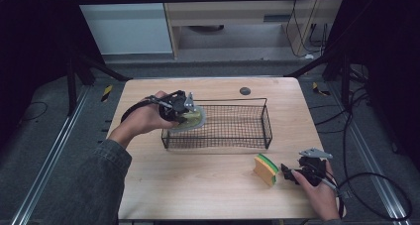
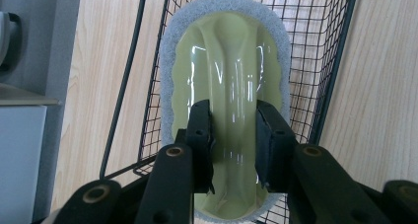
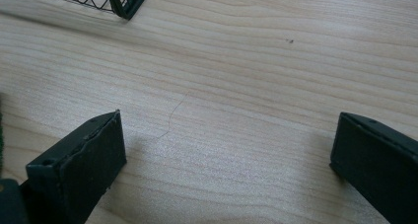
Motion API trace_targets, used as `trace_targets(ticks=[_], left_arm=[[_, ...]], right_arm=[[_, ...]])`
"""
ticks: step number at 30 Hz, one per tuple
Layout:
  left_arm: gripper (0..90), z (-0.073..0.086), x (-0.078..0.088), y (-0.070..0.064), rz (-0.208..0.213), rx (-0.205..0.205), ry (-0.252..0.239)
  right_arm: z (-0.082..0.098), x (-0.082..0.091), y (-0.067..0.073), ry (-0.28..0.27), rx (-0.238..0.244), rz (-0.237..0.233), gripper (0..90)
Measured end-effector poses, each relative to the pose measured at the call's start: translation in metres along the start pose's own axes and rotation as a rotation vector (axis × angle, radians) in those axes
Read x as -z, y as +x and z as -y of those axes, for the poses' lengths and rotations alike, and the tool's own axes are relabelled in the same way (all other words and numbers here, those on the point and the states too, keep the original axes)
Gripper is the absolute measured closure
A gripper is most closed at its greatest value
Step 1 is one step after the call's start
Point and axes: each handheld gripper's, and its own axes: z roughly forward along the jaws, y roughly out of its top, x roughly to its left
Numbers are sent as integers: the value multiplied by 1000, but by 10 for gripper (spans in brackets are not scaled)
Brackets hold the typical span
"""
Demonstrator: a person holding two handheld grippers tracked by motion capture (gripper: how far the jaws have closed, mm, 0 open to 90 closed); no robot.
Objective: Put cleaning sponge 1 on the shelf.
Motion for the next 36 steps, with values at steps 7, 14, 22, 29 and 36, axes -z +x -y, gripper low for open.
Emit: trace_targets(ticks=[7, 14, 22, 29, 36], left_arm=[[705, 1, -8, 1, 8, 7, 10], [705, 5, -18, 2, 21, 20, 21], [705, 10, -28, 1, 38, 38, 31], [705, 9, -33, 0, 46, 29, 38], [705, 9, -37, -1, 56, 42, 41]], right_arm=[[0, 0, 0, 0, 0, 0, 4], [0, 0, 0, 0, 2, -2, 4], [0, 0, 0, 1, 4, -2, 5], [0, 0, 0, 0, -1, -3, 4], [0, 0, 0, -1, 0, -4, 4]])
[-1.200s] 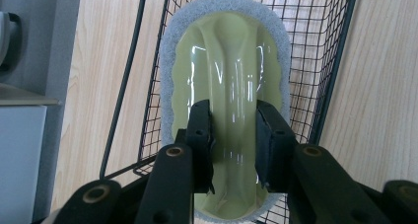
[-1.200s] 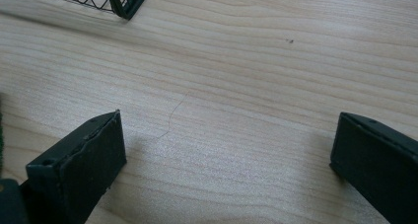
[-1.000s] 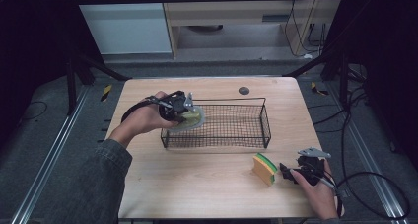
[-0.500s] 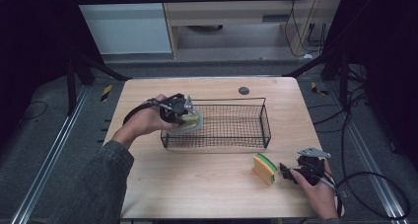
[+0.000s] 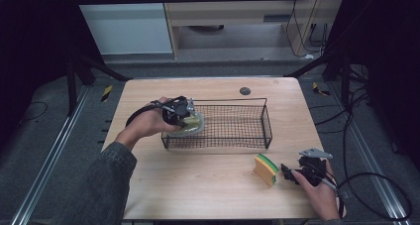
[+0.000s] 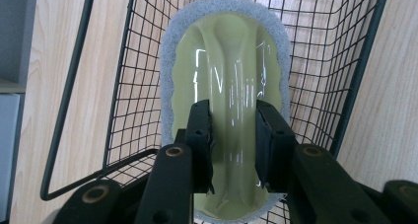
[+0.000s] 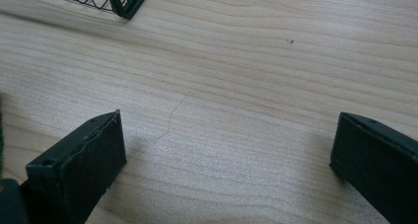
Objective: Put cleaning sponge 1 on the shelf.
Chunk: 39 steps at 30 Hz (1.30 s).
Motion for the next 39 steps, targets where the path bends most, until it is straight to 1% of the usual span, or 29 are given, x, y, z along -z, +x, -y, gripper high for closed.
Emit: trace_targets(ticks=[2, 3, 6, 12, 15, 33, 35, 39], left_arm=[[705, 1, -2, 1, 0, -5, 3], [704, 2, -3, 0, 5, 6, 0], [704, 4, -6, 0, 12, 13, 3], [704, 4, -10, -1, 20, 17, 5], [703, 4, -13, -1, 31, 22, 9], [699, 5, -20, -2, 47, 32, 19], [689, 5, -21, -2, 48, 36, 20], [643, 7, -21, -2, 45, 52, 11]], right_arm=[[0, 0, 0, 0, -1, 1, 4], [0, 0, 0, 0, 1, 1, 5], [0, 0, 0, 1, 0, 1, 4], [0, 0, 0, 0, -1, 1, 4], [0, 0, 0, 1, 0, 0, 4], [0, 0, 0, 0, 0, 0, 4], [0, 0, 0, 1, 0, 1, 5], [0, 0, 0, 0, -1, 1, 4]])
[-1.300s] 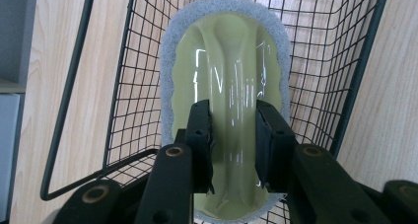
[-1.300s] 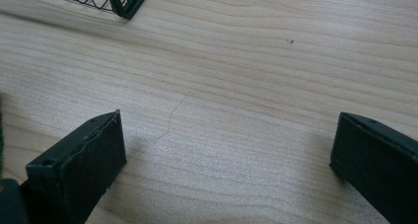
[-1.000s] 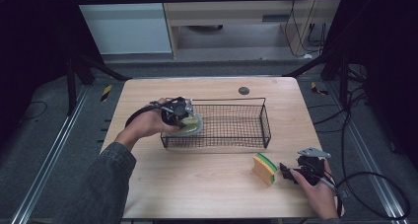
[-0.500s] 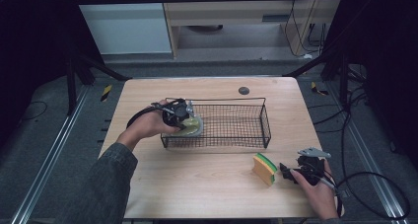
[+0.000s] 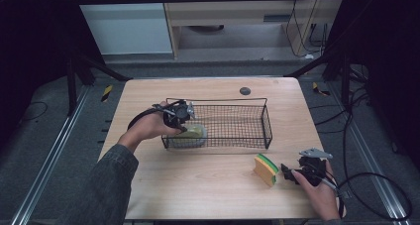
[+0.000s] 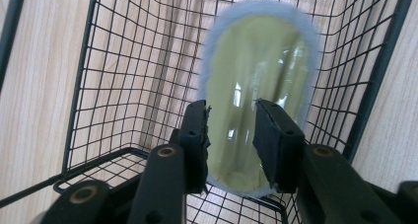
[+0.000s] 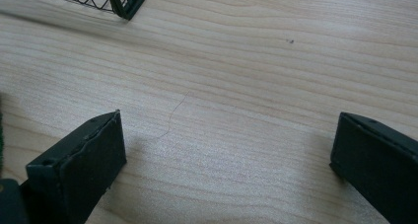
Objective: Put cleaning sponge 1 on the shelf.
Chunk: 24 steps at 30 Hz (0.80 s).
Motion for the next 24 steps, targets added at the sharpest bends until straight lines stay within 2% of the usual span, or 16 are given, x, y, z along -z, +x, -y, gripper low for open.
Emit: trace_targets(ticks=[9, 12, 14, 18, 24], left_arm=[[609, 3, 10, 1, -6, 6, -37], [602, 4, 14, 1, -10, 29, -70], [595, 4, 17, 2, -15, 26, -77], [571, 3, 22, 0, -17, 48, -97], [488, 1, 29, -2, -27, 79, -99]], right_arm=[[0, 0, 0, 0, 2, 0, 5], [0, 0, 0, 0, 1, 0, 5], [0, 0, 0, 0, 0, 0, 4], [0, 0, 0, 0, 0, 0, 4], [0, 0, 0, 0, 0, 0, 4]])
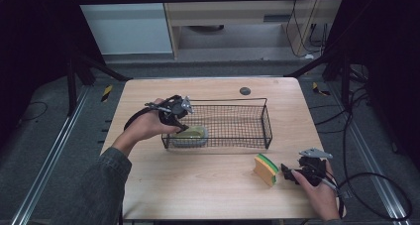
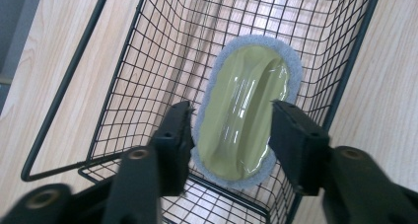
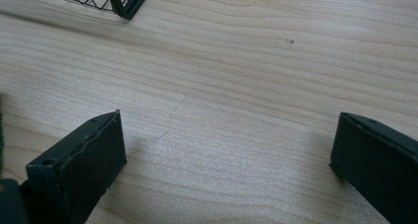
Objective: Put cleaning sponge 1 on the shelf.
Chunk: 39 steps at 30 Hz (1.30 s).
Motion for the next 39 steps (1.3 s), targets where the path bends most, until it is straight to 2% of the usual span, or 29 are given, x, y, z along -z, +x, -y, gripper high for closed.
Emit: trace_targets(ticks=[3, 9, 14, 18, 27, 30, 35, 38, 39], left_arm=[[402, 0, 2, -2, 2, 38, -6], [208, 0, 6, -8, -26, 79, -8], [111, 4, 15, -14, -3, 133, -30], [84, 11, 26, -19, -12, 182, -49], [72, 36, 43, -37, -31, 252, -98], [67, 46, 46, -42, -34, 266, -106], [58, 70, 46, -54, -49, 313, -149], [54, 82, 45, -60, -60, 326, -156], [53, 86, 44, -62, -64, 342, -165]], right_arm=[[0, 0, 0, 0, 0, 0, 4], [0, 0, 0, 0, 1, 0, 4], [0, 0, 0, 0, 1, 0, 4], [0, 0, 0, 0, 0, 0, 5], [0, 0, 0, 1, 1, -1, 5], [0, 0, 0, 1, 1, -1, 5], [1, 0, 0, 1, 3, 2, 4], [1, 1, 0, 1, 4, 3, 5], [1, 1, 0, 1, 4, 3, 5]])
